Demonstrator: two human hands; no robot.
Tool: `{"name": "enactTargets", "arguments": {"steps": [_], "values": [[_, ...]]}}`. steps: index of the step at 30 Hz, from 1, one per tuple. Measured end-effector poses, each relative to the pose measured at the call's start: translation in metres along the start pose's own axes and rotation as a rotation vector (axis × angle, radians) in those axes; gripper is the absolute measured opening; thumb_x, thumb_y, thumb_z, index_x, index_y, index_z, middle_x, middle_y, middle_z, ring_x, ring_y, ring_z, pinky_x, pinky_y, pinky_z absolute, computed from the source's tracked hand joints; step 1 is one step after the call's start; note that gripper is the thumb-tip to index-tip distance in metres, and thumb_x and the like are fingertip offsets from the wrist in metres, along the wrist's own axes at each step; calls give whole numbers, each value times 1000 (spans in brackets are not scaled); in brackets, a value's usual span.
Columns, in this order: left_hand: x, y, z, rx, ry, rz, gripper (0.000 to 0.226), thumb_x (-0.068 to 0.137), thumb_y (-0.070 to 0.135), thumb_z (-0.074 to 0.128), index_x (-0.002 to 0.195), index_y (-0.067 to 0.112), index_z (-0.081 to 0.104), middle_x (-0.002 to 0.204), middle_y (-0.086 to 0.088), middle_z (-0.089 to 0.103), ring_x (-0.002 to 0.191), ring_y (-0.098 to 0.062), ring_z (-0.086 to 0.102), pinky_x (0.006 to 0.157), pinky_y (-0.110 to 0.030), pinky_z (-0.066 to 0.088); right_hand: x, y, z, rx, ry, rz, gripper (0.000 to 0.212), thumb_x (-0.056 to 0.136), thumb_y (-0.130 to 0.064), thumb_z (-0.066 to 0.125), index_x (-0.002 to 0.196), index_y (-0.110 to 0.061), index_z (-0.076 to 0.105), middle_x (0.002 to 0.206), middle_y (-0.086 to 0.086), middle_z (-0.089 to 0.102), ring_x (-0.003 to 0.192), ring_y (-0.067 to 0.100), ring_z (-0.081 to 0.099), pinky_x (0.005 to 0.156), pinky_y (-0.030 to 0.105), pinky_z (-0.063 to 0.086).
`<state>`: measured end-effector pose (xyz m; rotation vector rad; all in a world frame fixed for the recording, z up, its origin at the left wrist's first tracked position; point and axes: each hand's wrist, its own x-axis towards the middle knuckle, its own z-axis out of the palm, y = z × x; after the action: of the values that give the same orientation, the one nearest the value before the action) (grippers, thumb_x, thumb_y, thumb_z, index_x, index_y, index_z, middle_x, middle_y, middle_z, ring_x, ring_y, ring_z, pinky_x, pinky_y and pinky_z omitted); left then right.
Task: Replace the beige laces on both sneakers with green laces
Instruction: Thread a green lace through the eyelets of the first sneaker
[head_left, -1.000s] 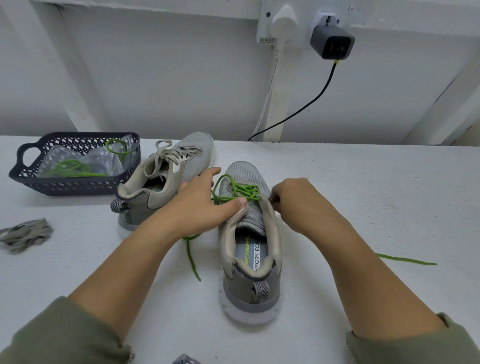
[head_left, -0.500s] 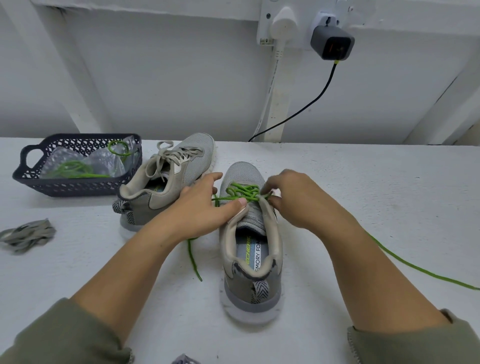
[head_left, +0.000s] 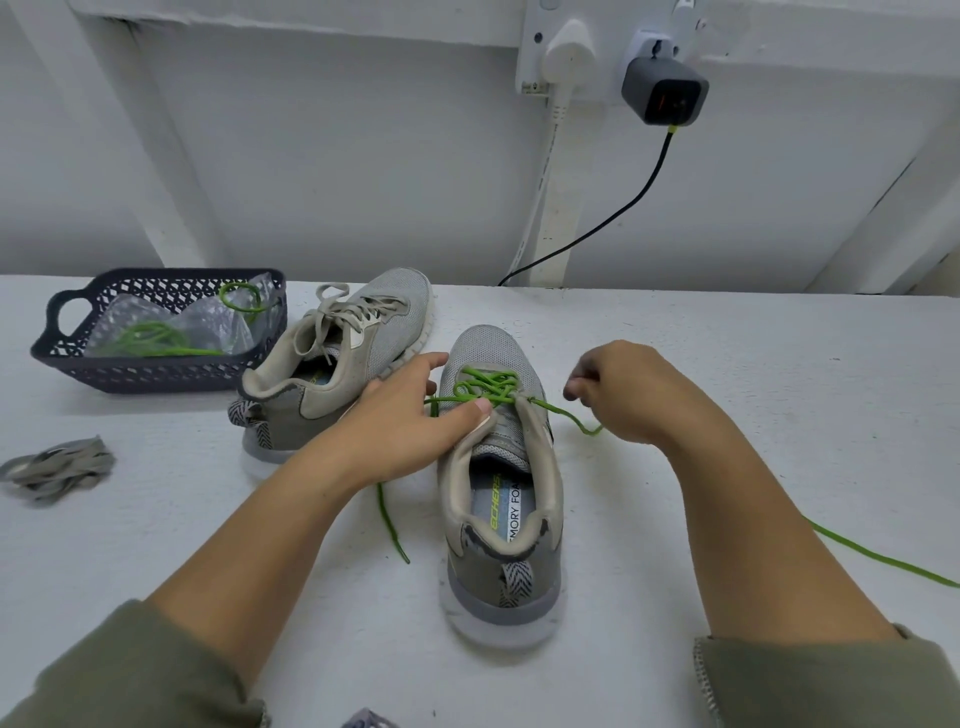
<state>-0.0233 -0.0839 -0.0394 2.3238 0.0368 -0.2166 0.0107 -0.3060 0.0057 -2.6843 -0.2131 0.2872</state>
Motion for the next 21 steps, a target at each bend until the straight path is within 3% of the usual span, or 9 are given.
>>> {"name": "enactTargets", "arguments": {"steps": [3, 6, 9, 12, 16, 21], "values": [[1, -2, 1, -24, 18, 6, 97, 53, 84, 45, 140, 41, 34, 120, 11, 53, 127, -16, 43, 108, -42, 37, -1, -4, 7, 48, -117, -108, 24, 96, -37, 55, 117, -30, 63, 105, -12, 61, 95, 13, 58, 79, 29, 46], [3, -5, 3, -37, 38, 9, 81, 56, 84, 48, 126, 43, 42, 105, 15, 54, 116, -16, 49, 102, -43, 42, 1, -4, 13, 27, -58, -80, 13, 95, -31, 57, 93, -25, 68, 87, -6, 66, 82, 14, 60, 62, 24, 44], [2, -6, 4, -55, 23, 3, 74, 55, 83, 49, 115, 40, 46, 96, 13, 51, 104, -16, 54, 96, -41, 45, 12, 1, 14, 44, 191, 178, 20, 96, -22, 53, 91, -13, 70, 88, 5, 66, 71, 18, 57, 49, 21, 37], [2, -2, 2, -24, 35, 26, 74, 56, 79, 53, 119, 41, 45, 113, 8, 51, 115, -14, 49, 102, -39, 42, 13, -9, 18, 92, 241, 98, 21, 95, -24, 52, 86, -11, 66, 82, 5, 64, 67, 17, 52, 49, 20, 33], [11, 15, 0, -38, 156, 216, 56, 77, 53, 59, 130, 37, 50, 129, 6, 46, 131, -16, 37, 111, -41, 33, 5, -26, 9, 393, 185, -85, 34, 95, -40, 55, 79, -10, 59, 58, -7, 45, 52, 7, 41, 52, 27, 31], [23, 41, 5, -113, 199, 380, 17, 71, 62, 58, 80, 49, 64, 100, 15, 63, 110, -12, 55, 100, -37, 42, -3, -37, -2, 491, 178, -200, 45, 97, -44, 49, 78, -5, 61, 40, -14, 36, 38, 3, 34, 44, 16, 25]]}}
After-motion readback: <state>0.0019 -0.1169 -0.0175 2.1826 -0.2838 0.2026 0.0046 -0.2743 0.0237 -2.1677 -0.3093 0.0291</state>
